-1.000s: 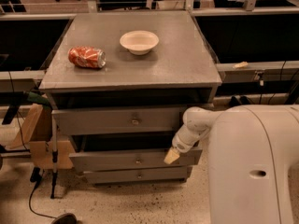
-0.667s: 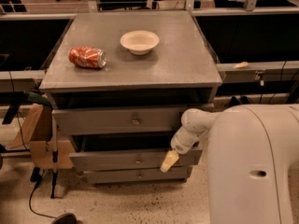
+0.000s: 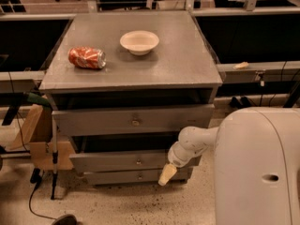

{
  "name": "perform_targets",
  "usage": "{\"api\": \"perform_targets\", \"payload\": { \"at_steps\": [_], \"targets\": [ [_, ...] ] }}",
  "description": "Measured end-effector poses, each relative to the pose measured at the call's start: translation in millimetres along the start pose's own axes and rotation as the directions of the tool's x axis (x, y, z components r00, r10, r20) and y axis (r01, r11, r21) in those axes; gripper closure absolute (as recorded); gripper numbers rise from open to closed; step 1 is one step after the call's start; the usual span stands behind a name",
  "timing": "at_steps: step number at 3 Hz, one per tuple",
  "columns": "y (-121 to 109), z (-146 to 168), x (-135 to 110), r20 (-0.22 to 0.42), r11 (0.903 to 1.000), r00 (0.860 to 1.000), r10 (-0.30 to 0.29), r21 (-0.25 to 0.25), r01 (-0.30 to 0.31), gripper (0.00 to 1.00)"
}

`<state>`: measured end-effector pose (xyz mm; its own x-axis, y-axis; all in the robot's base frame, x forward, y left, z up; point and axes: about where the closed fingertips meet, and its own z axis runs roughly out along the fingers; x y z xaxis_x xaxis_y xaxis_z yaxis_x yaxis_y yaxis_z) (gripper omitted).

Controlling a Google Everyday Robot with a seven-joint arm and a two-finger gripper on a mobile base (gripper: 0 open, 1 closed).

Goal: Open middle drawer

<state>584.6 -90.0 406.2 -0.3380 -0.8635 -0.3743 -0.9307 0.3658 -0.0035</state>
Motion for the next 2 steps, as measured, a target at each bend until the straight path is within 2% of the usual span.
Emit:
{"api": "perform_targets", "payload": {
  "at_steps": [2],
  "targets": [
    [-4.5, -2.9, -3.3, 0.0, 1.0, 1.0, 0.0, 0.0, 0.0, 0.0]
  ]
}}
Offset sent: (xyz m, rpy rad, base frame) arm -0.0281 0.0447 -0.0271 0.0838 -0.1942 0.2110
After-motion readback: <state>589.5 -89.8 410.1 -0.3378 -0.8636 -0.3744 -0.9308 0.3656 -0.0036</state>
